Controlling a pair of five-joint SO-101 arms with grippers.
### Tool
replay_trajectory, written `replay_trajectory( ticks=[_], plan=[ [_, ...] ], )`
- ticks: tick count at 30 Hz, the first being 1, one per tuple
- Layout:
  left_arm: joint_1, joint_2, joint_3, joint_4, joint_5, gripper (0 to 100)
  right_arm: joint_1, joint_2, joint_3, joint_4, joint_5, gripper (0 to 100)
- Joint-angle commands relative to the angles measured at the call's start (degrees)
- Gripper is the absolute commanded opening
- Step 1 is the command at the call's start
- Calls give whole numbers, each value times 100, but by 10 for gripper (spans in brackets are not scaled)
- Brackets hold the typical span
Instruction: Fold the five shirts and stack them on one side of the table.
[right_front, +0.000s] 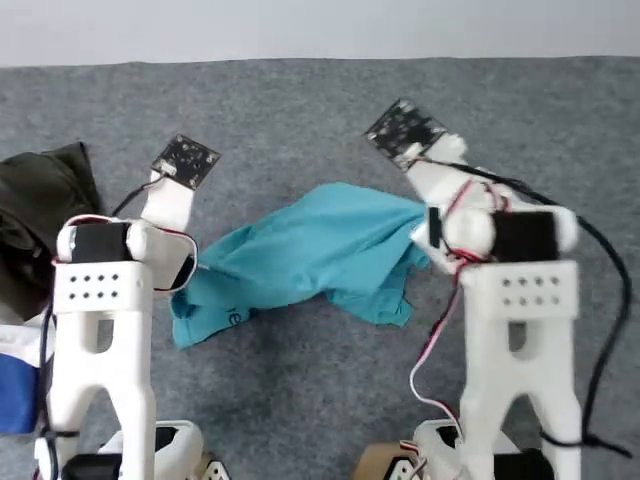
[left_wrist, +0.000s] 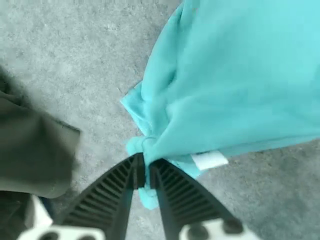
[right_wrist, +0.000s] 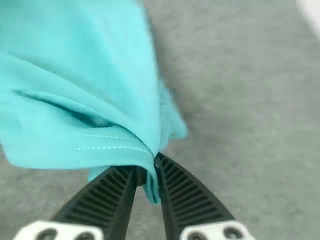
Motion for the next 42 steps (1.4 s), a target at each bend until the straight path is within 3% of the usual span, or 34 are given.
replay_trajectory(
  ticks=[1, 11, 19, 30, 42],
  plan=[
    [35, -589, -611, -62, 18, 6, 242, -479, -677, -101, 44, 9],
    [316, -1978, -2018, -114, 18, 6, 822, -971, -1354, -637, 26, 10],
    [281, -2673, -2730, -1073, -9, 6, 1103, -1763, -1354, -1455, 35, 10],
    [255, -3086, -2897, -1152, -26, 6, 1745, -2501, -1354, -2492, 149, 10],
    [255, -3789, -2897, -659, -1116, 6, 1763, -3029, -1336, -2695, 870, 10]
  ],
)
